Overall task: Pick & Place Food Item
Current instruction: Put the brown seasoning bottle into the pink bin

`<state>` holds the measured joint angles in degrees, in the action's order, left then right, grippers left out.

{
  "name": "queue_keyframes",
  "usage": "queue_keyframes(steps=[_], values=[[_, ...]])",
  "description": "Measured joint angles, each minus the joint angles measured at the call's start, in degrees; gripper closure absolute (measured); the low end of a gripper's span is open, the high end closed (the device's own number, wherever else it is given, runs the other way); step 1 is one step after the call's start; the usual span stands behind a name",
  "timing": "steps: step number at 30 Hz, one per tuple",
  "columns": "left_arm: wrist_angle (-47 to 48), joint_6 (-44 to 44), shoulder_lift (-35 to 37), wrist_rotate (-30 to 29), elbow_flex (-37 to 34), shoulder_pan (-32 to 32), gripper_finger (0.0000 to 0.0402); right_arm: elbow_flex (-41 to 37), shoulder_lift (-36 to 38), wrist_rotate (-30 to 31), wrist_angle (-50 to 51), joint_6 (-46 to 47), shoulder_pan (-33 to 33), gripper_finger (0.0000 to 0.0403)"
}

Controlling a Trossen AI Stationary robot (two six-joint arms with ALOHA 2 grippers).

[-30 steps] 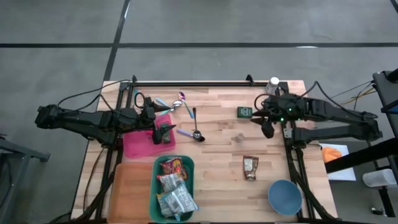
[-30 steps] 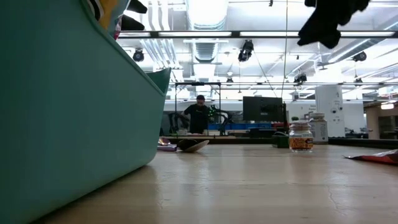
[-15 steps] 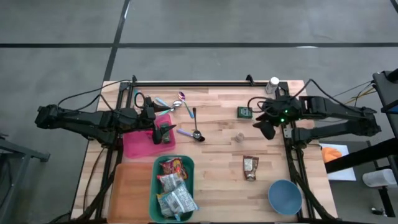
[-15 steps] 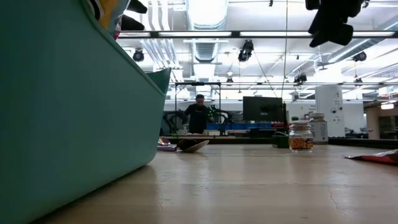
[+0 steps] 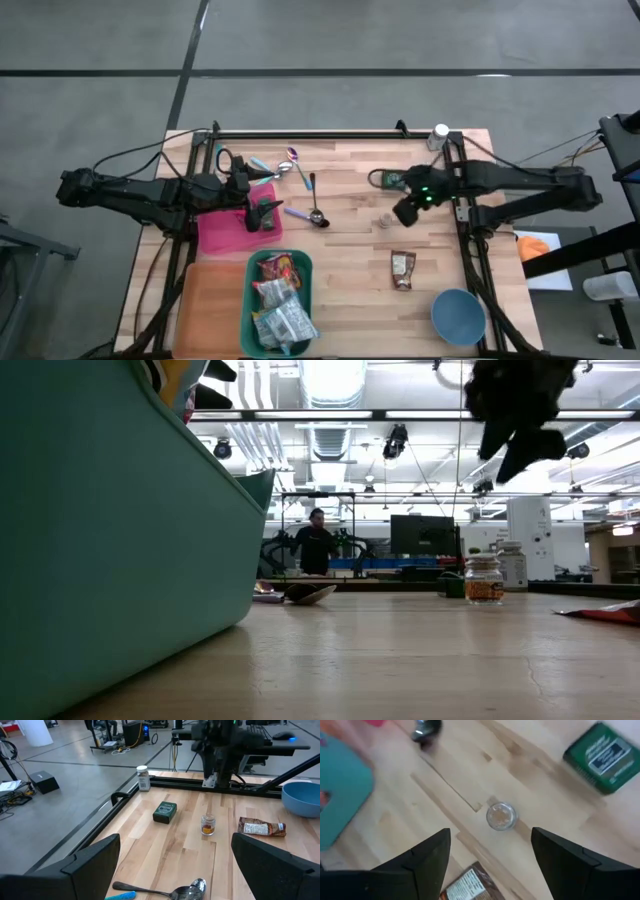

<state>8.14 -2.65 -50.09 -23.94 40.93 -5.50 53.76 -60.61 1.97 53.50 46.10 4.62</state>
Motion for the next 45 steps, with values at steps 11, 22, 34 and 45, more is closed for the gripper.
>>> queue_keyframes(steps=[11, 22, 34, 45], values=[[1.4, 0.0, 0.0, 0.0, 0.0, 0.0, 0.0018, 2.1, -17.6, -0.5, -4.3, 4.7, -0.7, 0.0129], [6.5, 0.0, 0.0, 0.0, 0.0, 0.0, 0.0018, 1.9, -23.5, -0.1, -3.6, 6.9, -1.0, 0.0129], [12.2, 0.0, 0.0, 0.0, 0.0, 0.0, 0.0018, 1.2, -27.7, 1.3, -4.5, 6.8, -1.0, 0.0129], [13.1, 0.0, 0.0, 0.0, 0.0, 0.0, 0.0018, 1.2, -30.8, 2.0, -6.4, 6.0, -1.0, 0.0135]])
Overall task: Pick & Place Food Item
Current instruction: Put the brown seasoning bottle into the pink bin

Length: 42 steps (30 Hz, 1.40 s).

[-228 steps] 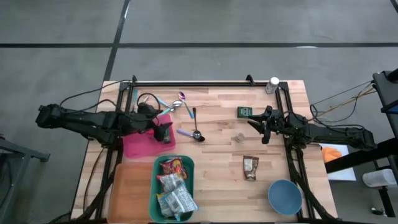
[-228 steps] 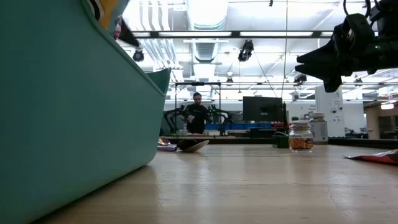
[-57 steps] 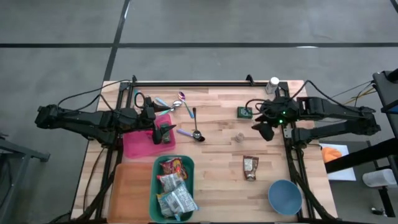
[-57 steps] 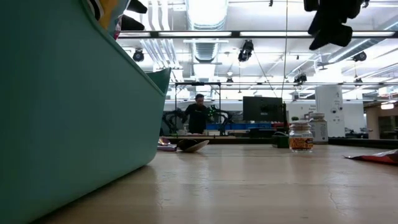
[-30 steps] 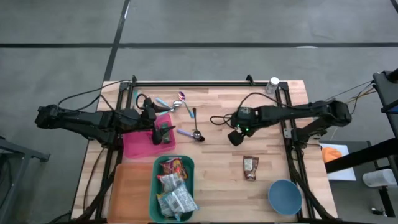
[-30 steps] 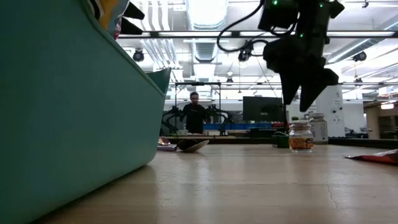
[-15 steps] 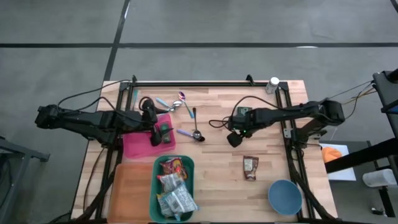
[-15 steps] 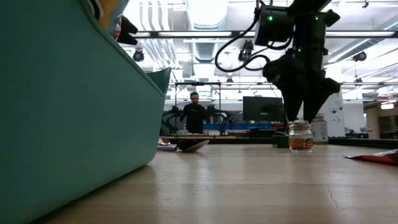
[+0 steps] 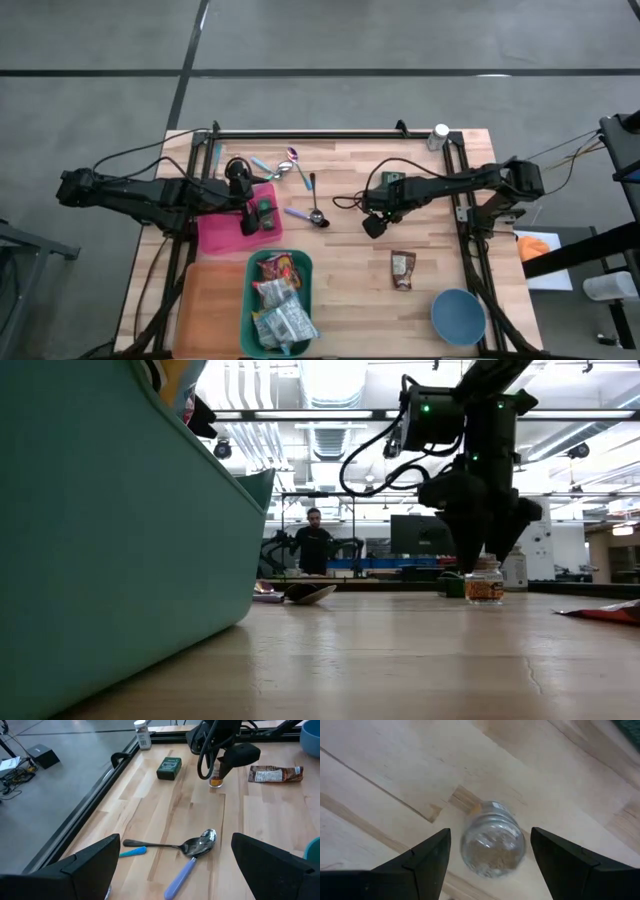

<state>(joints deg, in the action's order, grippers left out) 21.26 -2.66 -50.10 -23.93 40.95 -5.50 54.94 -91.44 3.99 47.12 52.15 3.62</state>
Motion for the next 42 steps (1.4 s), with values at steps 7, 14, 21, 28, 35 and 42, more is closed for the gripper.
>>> queue_keyframes(steps=[7, 14, 21, 28, 35, 42], values=[[0.0, 0.0, 0.0, 0.0, 0.0, 0.0, 0.0018, 0.0, -1.0, 0.1, -1.7, -1.4, 0.0, 0.0202], [0.0, 0.0, 0.0, 0.0, 0.0, 0.0, 0.0018, -0.2, -0.9, 0.3, -1.6, -1.5, 0.0, 0.0228], [0.0, 0.0, 0.0, 0.0, 0.0, 0.0, 0.0018, -0.3, -0.5, 0.0, -1.6, -1.3, 0.0, 0.0213], [0.1, 0.0, 0.0, 0.0, 0.0, 0.0, 0.0018, 0.3, -0.3, 0.3, -5.0, -2.1, 0.2, 0.0229], [0.1, 0.0, 0.0, 0.0, 0.0, 0.0, 0.0018, 2.2, -0.5, 0.5, -8.9, -4.8, 0.8, 0.0209], [0.1, 0.0, 0.0, 0.0, 0.0, 0.0, 0.0018, 8.0, -2.4, 0.4, -10.0, -11.7, 3.8, 0.0231]])
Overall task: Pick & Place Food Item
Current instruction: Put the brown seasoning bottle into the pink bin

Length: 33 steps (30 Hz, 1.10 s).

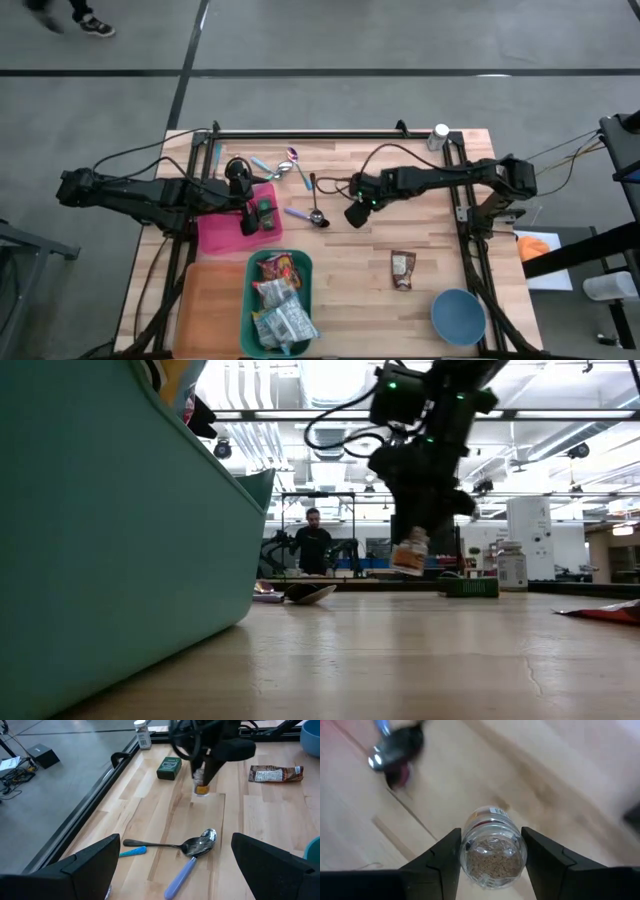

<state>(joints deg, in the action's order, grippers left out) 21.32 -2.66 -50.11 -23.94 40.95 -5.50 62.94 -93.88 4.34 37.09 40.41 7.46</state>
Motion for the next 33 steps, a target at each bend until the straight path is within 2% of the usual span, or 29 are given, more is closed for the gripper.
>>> queue_keyframes(steps=[7, 17, 23, 33], values=[[0.0, 0.0, 0.0, 0.0, 0.0, 0.0, 0.0018, 10.8, -6.2, -1.8, 0.1, -8.8, 4.1, 0.0202], [0.0, 0.0, 0.0, 0.0, 0.0, 0.0, 0.0018, 30.6, -20.1, -5.3, 1.7, -21.3, 6.3, 0.0227], [0.0, 0.0, 0.0, 0.0, 0.0, 0.0, 0.0018, 40.8, -28.3, -8.7, 6.7, -24.8, 6.3, 0.0207], [0.1, 0.0, 0.0, 0.0, 0.0, 0.0, 0.0018, 55.0, -39.0, -9.5, 13.4, -29.2, 5.8, 0.0226]])
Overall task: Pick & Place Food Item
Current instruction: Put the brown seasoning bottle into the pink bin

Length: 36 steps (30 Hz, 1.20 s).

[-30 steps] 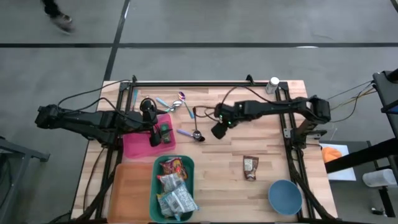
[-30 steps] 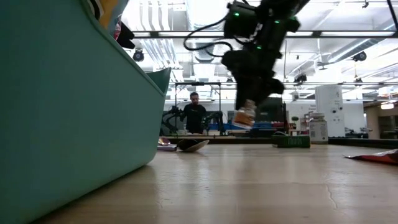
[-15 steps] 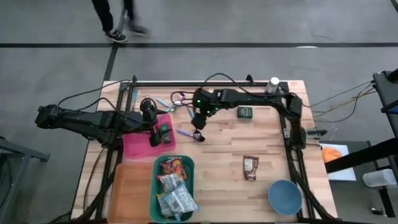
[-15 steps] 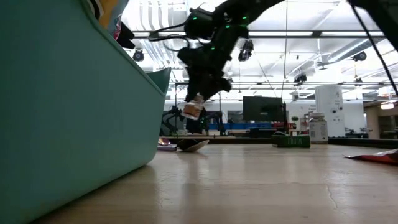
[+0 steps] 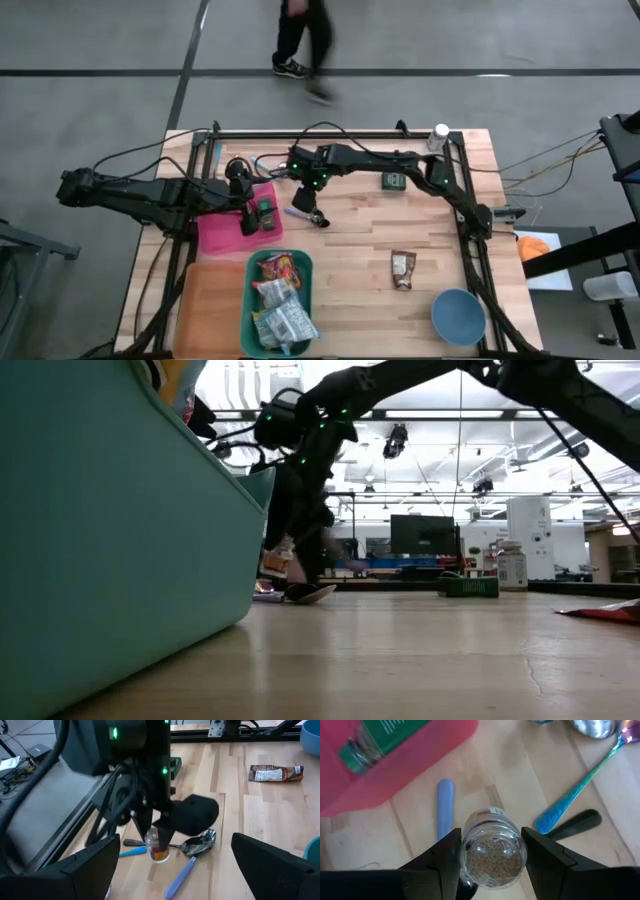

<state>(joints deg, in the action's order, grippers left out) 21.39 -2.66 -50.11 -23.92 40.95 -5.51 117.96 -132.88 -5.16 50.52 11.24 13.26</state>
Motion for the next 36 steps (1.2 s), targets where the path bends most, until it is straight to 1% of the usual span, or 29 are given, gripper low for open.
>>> queue_keyframes(steps=[4, 7, 13, 16, 18, 23, 27, 32, 36], values=[[0.0, 0.0, 0.0, 0.0, 0.0, 0.0, 0.0018, 2.3, -2.4, 0.0, 1.0, -0.7, -0.2, 0.0208], [0.0, 0.0, 0.0, 0.0, 0.0, 0.0, 0.0018, 3.3, -3.8, 0.0, 1.5, -0.8, -0.5, 0.0203], [0.0, 0.0, 0.0, 0.0, 0.0, 0.0, 0.0018, 2.5, -4.2, 0.1, 1.3, -0.8, -0.7, 0.0224], [0.0, 0.0, 0.0, 0.0, 0.0, 0.0, 0.0018, 2.3, -4.2, 0.2, 1.4, -0.8, -0.6, 0.0226], [0.0, 0.0, 0.0, 0.0, 0.0, 0.0, 0.0018, 2.3, -4.2, 0.2, 1.3, -1.1, -0.7, 0.0216], [0.0, 0.0, 0.0, 0.0, 0.0, 0.0, 0.0018, 2.3, -4.2, 0.1, 1.1, -2.4, -0.7, 0.0170], [0.0, 0.0, 0.0, 0.0, 0.0, 0.0, 0.0018, 2.4, -4.2, -0.3, 0.8, -2.4, -0.7, 0.0142], [0.0, 0.0, 0.0, 0.0, 0.0, 0.0, 0.0018, 2.4, -4.2, -0.7, 0.7, -2.4, -0.6, 0.0121], [0.0, 0.0, 0.0, 0.0, 0.0, 0.0, 0.0018, 2.4, -3.7, -0.9, 0.7, -2.2, -0.6, 0.0118]])
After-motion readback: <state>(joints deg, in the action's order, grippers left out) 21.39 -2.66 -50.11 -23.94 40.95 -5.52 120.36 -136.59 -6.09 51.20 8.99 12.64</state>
